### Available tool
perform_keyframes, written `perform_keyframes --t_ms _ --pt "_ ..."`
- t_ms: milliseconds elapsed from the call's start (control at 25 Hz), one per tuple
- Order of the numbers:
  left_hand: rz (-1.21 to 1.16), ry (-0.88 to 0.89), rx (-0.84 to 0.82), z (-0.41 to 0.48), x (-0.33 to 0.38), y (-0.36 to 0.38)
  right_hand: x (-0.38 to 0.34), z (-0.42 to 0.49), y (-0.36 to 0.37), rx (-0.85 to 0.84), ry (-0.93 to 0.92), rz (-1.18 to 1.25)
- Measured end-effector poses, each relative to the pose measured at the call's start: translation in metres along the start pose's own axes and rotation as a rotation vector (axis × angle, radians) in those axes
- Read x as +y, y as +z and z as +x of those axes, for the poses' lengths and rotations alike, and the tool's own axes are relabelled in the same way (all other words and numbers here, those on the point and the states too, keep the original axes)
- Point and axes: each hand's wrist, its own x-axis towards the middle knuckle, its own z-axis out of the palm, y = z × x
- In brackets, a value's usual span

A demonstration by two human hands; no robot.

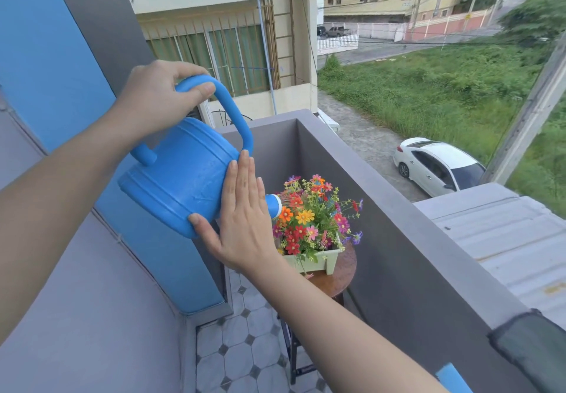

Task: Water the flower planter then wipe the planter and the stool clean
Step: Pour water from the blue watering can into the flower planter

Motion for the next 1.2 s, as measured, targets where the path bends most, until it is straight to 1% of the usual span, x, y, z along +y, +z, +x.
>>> perform_keyframes --t_ms 160,320,480,640,800,920,1080,1200 --pt "-0.022 -0.002 0.06 0.002 -0.003 0.002 0.005 0.009 -0.006 0.021 0.013 0.017" --pt "-0.015 0.002 0.099 0.003 -0.003 -0.001 0.002 0.016 -0.009 -0.028 0.025 0.026" --pt "0.022 0.019 0.036 0.002 -0.002 -0.005 -0.006 0.004 -0.004 -0.049 0.026 0.033" --pt "-0.036 0.04 -0.084 0.001 -0.004 -0.007 -0.02 -0.013 0.004 0.007 0.045 0.025" --pt "-0.085 0.033 -0.062 0.0 -0.006 -0.002 -0.018 -0.013 0.009 0.057 0.067 0.0" --pt "-0.08 0.046 -0.044 0.0 -0.012 -0.002 -0.013 -0.011 0.013 0.047 0.064 -0.031" --pt "-0.073 0.073 -0.086 0.0 -0.024 -0.007 -0.027 -0.016 0.025 0.023 0.09 -0.015" --pt "-0.094 0.095 -0.12 -0.001 -0.033 -0.011 -0.041 -0.021 0.034 0.046 0.103 0.004"
